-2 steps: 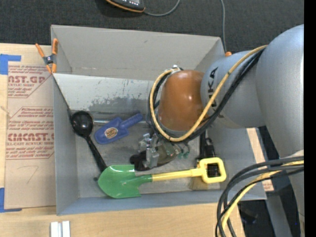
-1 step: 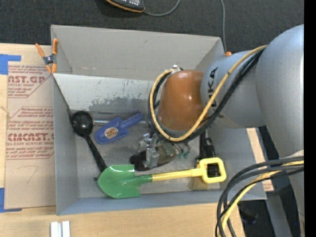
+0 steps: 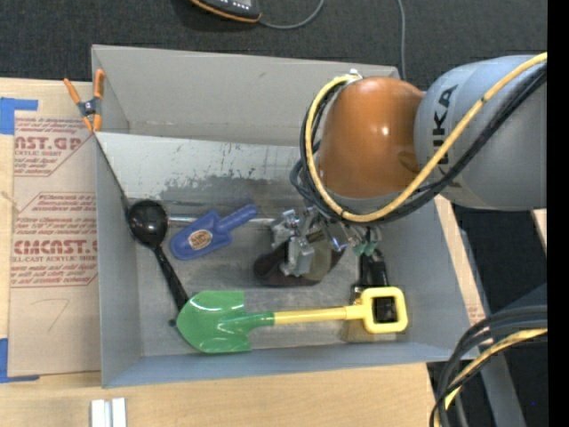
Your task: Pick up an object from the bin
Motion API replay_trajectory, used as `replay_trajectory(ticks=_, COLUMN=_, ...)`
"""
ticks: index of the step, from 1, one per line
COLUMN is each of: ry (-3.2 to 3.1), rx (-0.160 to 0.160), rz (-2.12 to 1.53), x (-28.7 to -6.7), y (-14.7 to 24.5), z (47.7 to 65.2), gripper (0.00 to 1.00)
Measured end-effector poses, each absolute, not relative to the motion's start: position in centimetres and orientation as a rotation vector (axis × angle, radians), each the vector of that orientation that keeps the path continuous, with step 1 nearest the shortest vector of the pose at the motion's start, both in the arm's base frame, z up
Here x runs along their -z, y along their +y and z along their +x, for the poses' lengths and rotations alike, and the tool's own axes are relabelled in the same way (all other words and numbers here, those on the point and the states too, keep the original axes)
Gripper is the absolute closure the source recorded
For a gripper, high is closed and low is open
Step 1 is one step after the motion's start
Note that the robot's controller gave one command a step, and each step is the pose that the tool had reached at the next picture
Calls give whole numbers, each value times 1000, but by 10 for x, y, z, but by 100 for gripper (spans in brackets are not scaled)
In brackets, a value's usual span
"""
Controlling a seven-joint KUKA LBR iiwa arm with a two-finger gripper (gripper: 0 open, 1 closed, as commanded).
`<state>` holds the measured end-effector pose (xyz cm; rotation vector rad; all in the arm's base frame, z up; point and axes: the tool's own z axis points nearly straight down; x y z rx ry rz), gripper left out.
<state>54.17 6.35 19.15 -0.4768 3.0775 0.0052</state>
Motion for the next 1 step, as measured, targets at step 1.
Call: replay_trajectory(ticks=1, ry=3088, rx=-8, rz=-466, x=-284, y=71, z=522, gripper=100)
